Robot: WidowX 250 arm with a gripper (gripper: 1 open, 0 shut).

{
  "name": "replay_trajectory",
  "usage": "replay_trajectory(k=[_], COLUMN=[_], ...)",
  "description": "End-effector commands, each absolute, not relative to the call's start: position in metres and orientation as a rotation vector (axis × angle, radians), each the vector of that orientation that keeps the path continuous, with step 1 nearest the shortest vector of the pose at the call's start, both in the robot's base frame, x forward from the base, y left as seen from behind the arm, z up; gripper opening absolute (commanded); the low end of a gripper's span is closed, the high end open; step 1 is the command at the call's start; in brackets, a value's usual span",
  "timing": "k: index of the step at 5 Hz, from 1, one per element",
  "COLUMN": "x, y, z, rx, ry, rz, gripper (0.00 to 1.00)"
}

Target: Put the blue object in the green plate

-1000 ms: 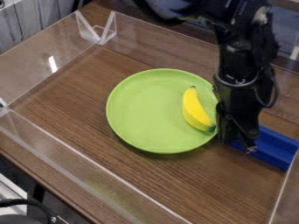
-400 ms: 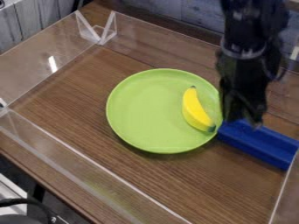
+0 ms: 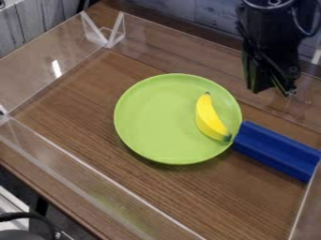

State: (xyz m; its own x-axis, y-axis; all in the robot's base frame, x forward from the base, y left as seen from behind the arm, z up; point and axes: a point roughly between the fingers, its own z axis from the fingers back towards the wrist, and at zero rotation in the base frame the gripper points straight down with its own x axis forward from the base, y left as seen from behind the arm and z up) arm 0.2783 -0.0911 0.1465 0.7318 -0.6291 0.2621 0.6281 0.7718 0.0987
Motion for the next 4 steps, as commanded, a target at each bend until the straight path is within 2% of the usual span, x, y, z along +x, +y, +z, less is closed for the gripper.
replay_trajectory(k=[1, 2, 3, 4], x=[0.278, 0.274, 0.273, 0.271], y=[-0.096, -0.101, -0.105, -0.108], z=[0.156, 0.153, 0.146, 0.144], rx=[-0.012, -0.028, -0.038, -0.054], ry=[-0.358, -0.365, -0.376, -0.384], rz=[-0.702, -0.711, -0.724, -0.722], gripper=[1.0, 0.0, 1.0, 0.0])
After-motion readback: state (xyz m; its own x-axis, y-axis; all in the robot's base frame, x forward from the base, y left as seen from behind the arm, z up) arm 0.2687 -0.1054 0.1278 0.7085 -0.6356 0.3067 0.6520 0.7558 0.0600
